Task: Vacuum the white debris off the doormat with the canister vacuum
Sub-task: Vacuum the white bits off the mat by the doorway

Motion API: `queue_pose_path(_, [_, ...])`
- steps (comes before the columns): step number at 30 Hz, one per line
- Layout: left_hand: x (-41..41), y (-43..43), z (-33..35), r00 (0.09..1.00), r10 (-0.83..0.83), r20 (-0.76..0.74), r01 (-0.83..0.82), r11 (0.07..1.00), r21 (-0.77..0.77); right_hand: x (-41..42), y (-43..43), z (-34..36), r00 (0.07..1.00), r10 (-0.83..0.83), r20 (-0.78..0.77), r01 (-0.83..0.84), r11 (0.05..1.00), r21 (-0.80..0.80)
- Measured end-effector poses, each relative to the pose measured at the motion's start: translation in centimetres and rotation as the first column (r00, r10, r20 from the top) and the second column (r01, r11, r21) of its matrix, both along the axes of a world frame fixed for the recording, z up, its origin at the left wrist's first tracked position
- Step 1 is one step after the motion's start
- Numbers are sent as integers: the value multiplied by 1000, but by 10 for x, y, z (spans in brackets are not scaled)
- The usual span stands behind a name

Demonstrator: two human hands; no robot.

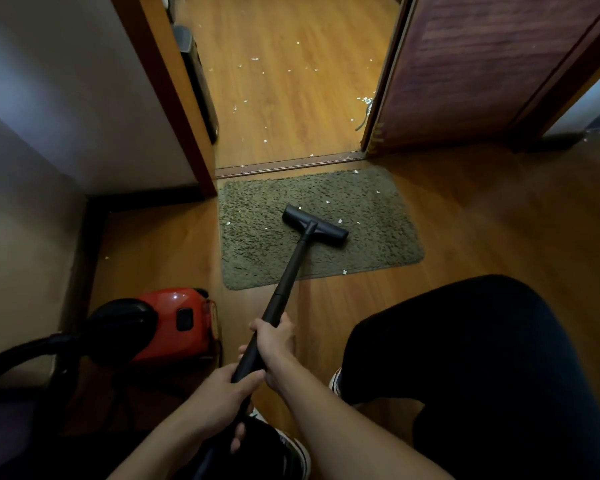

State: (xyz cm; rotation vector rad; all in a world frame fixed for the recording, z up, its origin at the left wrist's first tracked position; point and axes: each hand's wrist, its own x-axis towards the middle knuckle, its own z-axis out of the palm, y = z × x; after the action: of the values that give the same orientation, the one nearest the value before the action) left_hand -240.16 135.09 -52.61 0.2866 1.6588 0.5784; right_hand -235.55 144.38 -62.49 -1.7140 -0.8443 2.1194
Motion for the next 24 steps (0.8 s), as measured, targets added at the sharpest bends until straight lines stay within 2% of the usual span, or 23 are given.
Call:
queue_pose_path(6, [9,3,-4,999,-21,24,21,1000,3,13,3,1,999,-23,28,23,1000,-12])
queue_pose_path(16, [28,78,-14,999,-21,45,19,999,34,31,84,0,990,-62,123,57,997,48])
queue_pose_path(24, [40,118,-19,989,-108,102,104,993,50,53,122,-13,972,-156,178,140,985,97])
